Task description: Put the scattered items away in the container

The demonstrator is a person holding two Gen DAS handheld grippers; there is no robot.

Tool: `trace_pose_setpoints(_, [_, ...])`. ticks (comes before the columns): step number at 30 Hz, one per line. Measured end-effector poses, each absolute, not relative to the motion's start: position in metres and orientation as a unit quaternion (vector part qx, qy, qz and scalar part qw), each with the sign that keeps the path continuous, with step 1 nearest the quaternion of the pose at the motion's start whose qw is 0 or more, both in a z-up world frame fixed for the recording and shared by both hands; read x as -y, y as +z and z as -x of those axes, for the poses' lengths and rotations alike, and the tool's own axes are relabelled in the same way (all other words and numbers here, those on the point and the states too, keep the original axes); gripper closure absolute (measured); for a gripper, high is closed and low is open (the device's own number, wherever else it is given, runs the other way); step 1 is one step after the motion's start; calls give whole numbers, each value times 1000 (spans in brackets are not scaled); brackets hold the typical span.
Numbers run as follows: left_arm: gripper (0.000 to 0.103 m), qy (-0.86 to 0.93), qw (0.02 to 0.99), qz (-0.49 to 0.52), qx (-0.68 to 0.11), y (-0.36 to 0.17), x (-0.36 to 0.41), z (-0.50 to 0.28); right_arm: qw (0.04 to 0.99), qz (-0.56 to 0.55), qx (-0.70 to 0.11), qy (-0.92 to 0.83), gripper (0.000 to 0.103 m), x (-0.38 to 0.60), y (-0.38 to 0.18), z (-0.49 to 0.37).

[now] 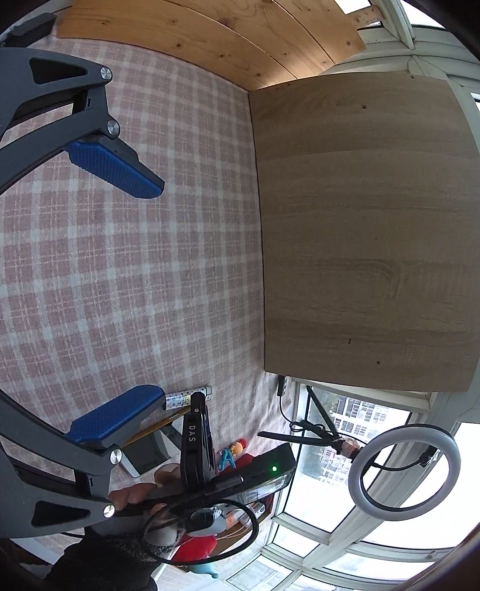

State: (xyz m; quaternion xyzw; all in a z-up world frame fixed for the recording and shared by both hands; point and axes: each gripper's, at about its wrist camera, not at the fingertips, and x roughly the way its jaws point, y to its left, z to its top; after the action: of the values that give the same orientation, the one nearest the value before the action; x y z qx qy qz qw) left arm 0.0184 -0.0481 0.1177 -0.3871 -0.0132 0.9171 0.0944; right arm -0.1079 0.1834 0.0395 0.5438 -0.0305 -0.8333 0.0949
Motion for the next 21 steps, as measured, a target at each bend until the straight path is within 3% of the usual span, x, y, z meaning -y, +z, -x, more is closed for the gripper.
trace_pose_setpoints(6, [2, 918, 88, 386, 31, 117, 59, -19, 97, -566, -9, -818, 84, -171, 38, 125])
trace_pose_setpoints(13, [2, 916, 88, 388, 40, 114, 63, -21, 137, -592, 23, -794, 85, -159, 35, 134])
trace_pose_setpoints(21, [2, 918, 86, 386, 46, 117, 70, -26, 76, -587, 24, -806, 81, -177, 37, 123])
